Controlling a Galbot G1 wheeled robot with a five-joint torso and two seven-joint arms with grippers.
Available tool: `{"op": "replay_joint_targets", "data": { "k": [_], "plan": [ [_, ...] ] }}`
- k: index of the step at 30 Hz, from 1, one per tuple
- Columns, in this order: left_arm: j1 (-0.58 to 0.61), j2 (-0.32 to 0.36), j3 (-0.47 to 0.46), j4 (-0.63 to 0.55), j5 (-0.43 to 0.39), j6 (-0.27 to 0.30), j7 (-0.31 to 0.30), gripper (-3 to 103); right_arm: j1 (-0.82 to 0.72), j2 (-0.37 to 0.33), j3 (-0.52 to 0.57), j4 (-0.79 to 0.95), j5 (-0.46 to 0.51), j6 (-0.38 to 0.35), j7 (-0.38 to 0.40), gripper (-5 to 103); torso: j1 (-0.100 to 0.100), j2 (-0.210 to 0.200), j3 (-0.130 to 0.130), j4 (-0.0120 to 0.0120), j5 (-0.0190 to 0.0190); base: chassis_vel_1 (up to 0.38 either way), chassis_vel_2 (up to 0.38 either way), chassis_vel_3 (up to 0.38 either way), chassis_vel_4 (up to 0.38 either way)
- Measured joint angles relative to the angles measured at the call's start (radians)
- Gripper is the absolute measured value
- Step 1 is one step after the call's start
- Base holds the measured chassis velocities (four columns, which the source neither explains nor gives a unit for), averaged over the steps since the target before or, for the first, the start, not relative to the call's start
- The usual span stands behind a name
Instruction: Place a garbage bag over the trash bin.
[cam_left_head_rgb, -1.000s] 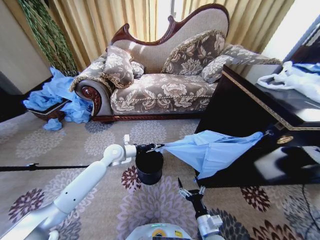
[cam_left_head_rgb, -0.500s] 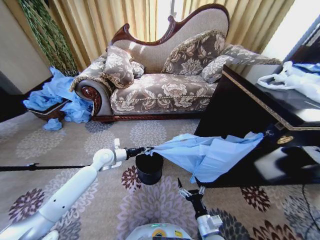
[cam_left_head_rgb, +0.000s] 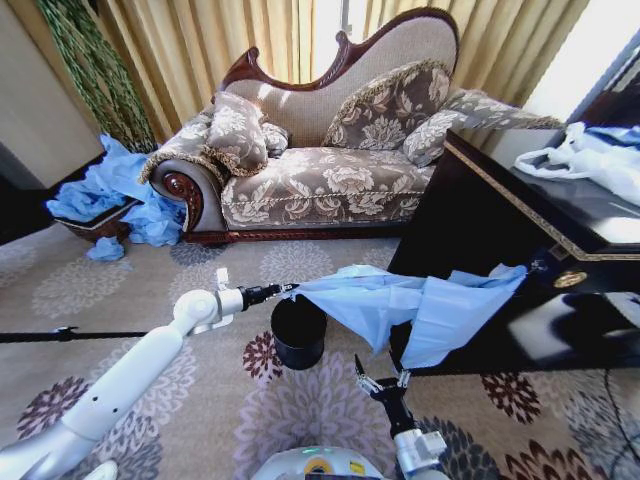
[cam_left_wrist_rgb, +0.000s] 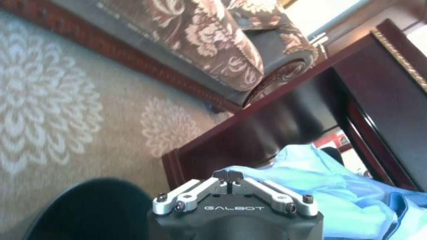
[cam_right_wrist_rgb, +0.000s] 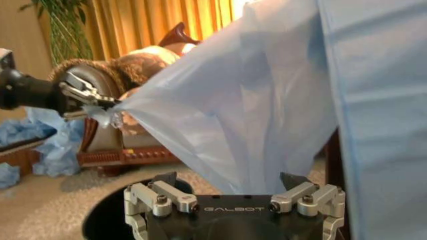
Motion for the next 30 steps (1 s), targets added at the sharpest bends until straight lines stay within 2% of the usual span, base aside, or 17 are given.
{"op": "replay_joint_targets", "data": {
  "k": [10, 25, 30],
  "plan": [
    [-0.029, 0.018, -0.006, -0.004, 0.029, -0.007, 0.016, 0, -0.003, -0.009, -0.014, 0.022, 0.001, 0.003, 0.005, 100, 0.0, 0.0, 0.0, -0.0002, 0.0003, 0.0, 0.0, 0.0, 0.0],
    [0.013, 0.136, -0.08, 0.021, 0.017, -0.027, 0.059, 0, 0.011, -0.013, -0.009, 0.008, 0.008, 0.004, 0.005, 100, 0.0, 0.0, 0.0, 0.0, 0.0, 0.0, 0.0, 0.0, 0.0],
    [-0.003, 0.144, -0.093, 0.003, 0.002, -0.028, 0.058, 0, 0.008, -0.019, 0.0, 0.029, 0.016, 0.002, 0.006, 100, 0.0, 0.0, 0.0, 0.0, 0.0, 0.0, 0.0, 0.0, 0.0]
  ]
}}
